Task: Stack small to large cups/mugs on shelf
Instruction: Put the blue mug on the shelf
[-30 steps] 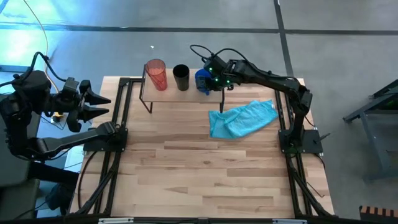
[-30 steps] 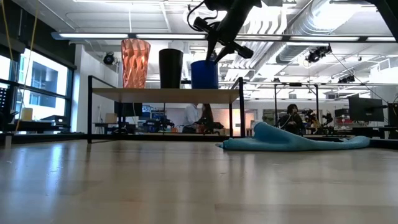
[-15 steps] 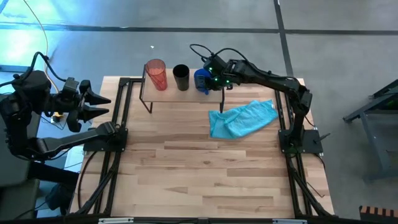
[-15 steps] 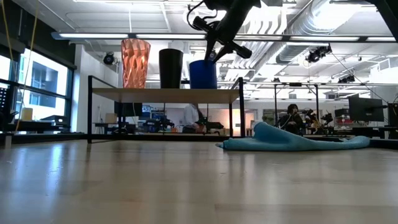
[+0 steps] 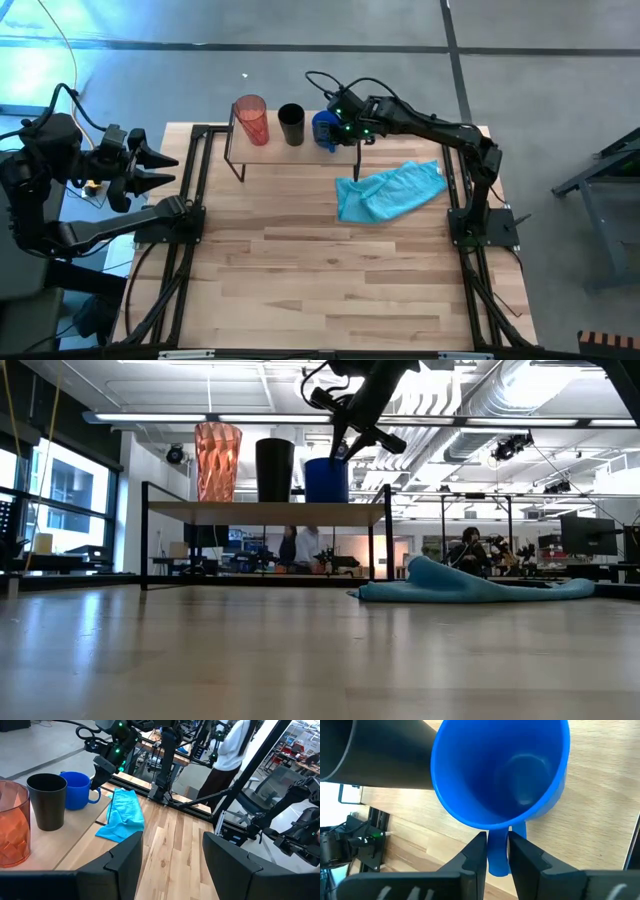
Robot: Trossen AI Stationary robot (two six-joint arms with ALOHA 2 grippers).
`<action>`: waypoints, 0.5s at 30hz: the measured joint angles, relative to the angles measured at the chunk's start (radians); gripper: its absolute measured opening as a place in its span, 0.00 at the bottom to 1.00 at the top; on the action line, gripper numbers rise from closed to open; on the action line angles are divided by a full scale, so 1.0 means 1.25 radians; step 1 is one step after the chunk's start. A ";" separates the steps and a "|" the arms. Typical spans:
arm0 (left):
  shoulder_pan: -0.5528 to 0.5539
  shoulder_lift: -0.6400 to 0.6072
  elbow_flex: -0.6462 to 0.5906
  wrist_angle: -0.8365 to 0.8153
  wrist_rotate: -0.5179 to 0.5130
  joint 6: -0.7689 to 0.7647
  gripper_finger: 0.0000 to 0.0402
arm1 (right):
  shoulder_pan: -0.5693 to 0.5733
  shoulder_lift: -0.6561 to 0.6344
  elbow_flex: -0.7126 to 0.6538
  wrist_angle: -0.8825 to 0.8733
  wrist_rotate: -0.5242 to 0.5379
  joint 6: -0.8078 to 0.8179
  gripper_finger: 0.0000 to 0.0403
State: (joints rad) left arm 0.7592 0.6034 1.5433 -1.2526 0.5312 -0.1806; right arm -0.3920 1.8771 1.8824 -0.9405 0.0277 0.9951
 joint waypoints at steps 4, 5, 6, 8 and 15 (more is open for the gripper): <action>0.000 0.000 0.000 0.000 0.000 0.001 0.48 | 0.000 0.000 0.000 0.000 0.001 -0.001 0.17; 0.000 0.000 0.000 0.000 0.000 0.002 0.48 | 0.000 0.000 0.000 0.000 0.001 -0.001 0.17; 0.000 0.000 0.000 0.000 0.000 0.005 0.48 | 0.000 0.000 0.000 0.000 0.001 -0.001 0.17; 0.000 0.000 0.000 0.000 0.000 0.007 0.48 | 0.000 0.000 0.000 0.000 0.001 -0.001 0.17; 0.000 0.000 0.000 0.000 0.000 0.008 0.48 | 0.000 0.000 0.000 0.002 0.002 -0.001 0.17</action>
State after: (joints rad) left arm 0.7589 0.6033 1.5433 -1.2526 0.5312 -0.1703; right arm -0.3916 1.8771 1.8824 -0.9386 0.0296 0.9943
